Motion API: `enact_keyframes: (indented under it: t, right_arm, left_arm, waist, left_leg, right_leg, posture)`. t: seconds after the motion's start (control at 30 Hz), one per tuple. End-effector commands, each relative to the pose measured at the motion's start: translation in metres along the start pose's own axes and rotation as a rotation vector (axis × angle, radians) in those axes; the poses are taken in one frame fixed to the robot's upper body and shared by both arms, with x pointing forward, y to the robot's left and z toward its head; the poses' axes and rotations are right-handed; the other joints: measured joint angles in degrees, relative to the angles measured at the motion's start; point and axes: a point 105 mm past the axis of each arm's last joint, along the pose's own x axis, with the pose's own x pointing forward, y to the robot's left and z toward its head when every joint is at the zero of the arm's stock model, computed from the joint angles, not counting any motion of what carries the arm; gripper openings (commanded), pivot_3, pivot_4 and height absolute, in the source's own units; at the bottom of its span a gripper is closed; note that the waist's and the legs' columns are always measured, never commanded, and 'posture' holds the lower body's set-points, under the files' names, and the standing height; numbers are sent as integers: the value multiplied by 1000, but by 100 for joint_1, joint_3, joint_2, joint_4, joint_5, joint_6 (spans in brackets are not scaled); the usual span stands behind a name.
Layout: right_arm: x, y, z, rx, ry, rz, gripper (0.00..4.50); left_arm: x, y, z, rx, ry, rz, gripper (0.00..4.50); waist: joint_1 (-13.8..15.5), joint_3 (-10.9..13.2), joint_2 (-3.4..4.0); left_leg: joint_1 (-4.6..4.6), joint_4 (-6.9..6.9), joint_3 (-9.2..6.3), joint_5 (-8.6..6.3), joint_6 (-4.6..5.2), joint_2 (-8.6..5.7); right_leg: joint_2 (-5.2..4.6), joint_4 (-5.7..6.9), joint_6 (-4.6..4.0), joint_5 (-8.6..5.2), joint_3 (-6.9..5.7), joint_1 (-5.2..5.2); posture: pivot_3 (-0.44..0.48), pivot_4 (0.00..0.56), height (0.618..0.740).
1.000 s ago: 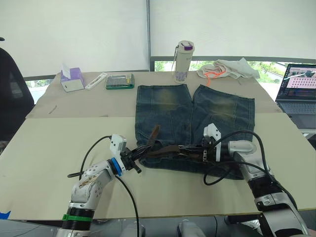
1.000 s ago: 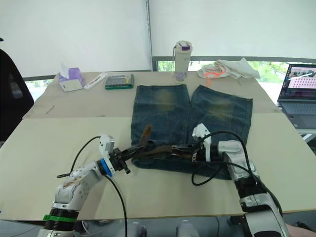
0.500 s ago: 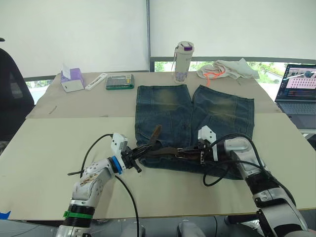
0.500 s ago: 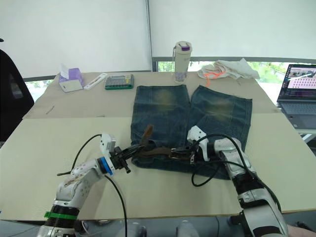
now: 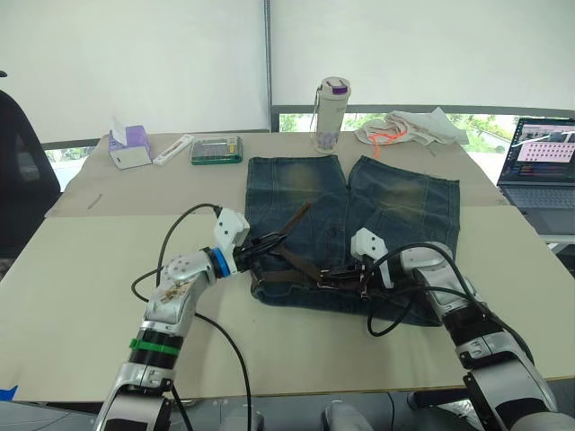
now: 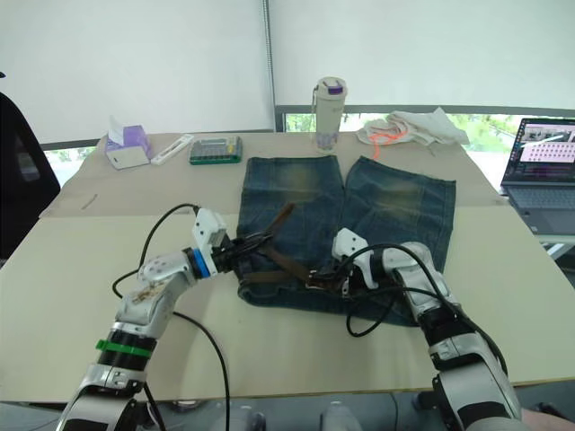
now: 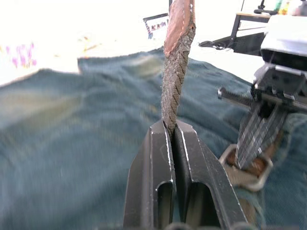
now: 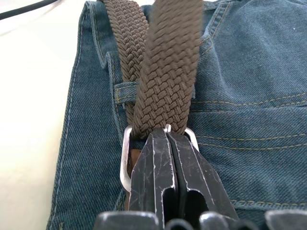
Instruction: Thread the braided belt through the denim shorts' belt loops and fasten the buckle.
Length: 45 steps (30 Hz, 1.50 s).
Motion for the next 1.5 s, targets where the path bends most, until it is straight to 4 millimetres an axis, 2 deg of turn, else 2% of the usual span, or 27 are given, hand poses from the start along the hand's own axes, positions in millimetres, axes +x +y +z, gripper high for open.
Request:
enact_keyframes:
  t: [0.03,0.17,0.3,0.47,0.53,0.57,0.67,0.77,0.9,0.97,1.03,1.13,1.27,1.33,1.5]
  right_arm:
    - [15,23,-44,98,168,73,26]
    - [17,23,-48,102,187,62,26]
    - [19,21,-49,119,190,35,26]
    - [20,24,-51,135,187,25,26]
    - [21,26,-52,138,186,26,26]
    - [22,27,-52,138,186,25,26]
    - [25,30,-53,145,183,26,26]
    - [27,34,-53,155,180,26,26]
    - [27,36,-56,170,180,10,26]
    - [27,37,-57,176,177,0,26]
    - [28,34,-51,177,125,-40,26]
    - [29,30,-33,209,1,-83,26]
    - [20,25,-30,208,-33,-181,26]
    - [15,25,-26,223,-53,-215,26]
    - [-9,22,-3,190,-178,-328,26]
  left_arm:
    - [13,1,25,107,-67,-24,0]
    - [32,-5,42,117,-133,-45,0]
    - [53,-21,58,101,-215,-93,0]
    - [77,-50,91,34,-367,-180,0]
    - [86,-62,97,11,-392,-220,0]
    - [88,-67,98,9,-394,-236,0]
    - [92,-98,100,-16,-414,-374,0]
    - [88,-126,113,-133,-476,-491,0]
    - [78,-144,110,-216,-454,-585,0]
    - [76,-144,107,-248,-438,-580,0]
    - [78,-131,99,-272,-427,-512,0]
    - [84,-99,72,-241,-357,-310,0]
    - [79,-71,58,-229,-337,-158,0]
    - [76,-65,53,-219,-327,-125,0]
    - [70,-53,38,-171,-282,-60,0]
  waist:
    - [-6,-2,-1]
    - [-16,-11,-6]
    - [-39,-16,-13]
    - [-94,-17,-12]
    - [-93,-17,-12]
    - [-98,-17,-12]
    - [-104,-17,-11]
    - [-101,-18,-10]
    - [-98,-19,-9]
    - [-94,-19,-9]
    - [-82,-21,-9]
    - [-78,-20,-9]
    - [-111,-19,-8]
    - [-104,-19,-8]
    - [-10,-16,-7]
  left_leg:
    - [2,-1,2,0,0,0]
    - [4,0,2,0,0,0]
    - [6,2,2,0,0,0]
    - [8,2,2,0,0,1]
    - [5,5,2,0,0,-2]
    - [5,6,3,0,0,-3]
    - [5,6,6,0,0,-3]
    - [5,7,4,0,0,-3]
    - [4,7,0,0,1,-5]
    - [5,6,-1,-1,1,-5]
    - [7,9,-1,-1,1,-6]
    - [25,8,2,-1,1,-5]
    - [62,-10,1,-6,2,2]
    - [61,-10,-1,-7,2,2]
    - [55,-9,-4,-7,2,-7]
  right_leg:
    - [0,1,0,0,0,1]
    - [0,3,0,0,0,3]
    - [0,6,1,0,0,5]
    - [2,18,2,-1,0,5]
    - [0,16,3,-2,0,5]
    - [-1,16,4,-2,0,5]
    - [2,18,5,-3,1,5]
    - [0,20,8,-5,1,6]
    - [-2,20,9,-6,1,5]
    - [-2,20,9,-6,1,6]
    - [-2,18,9,-6,1,11]
    - [0,2,9,-6,-3,41]
    - [4,-25,9,-9,-5,81]
    - [4,-26,11,-10,-5,80]
    - [-5,-30,13,-12,-5,80]
  posture:
    - [0,150,740]
    - [0,150,740]
    - [0,150,740]
    - [0,150,740]
    - [0,150,740]
    - [0,150,740]
    - [0,150,740]
    - [0,150,740]
    - [0,150,740]
    - [0,150,740]
    - [0,150,740]
    - [0,150,740]
    - [0,150,740]
    - [0,150,740]
    - [0,150,740]
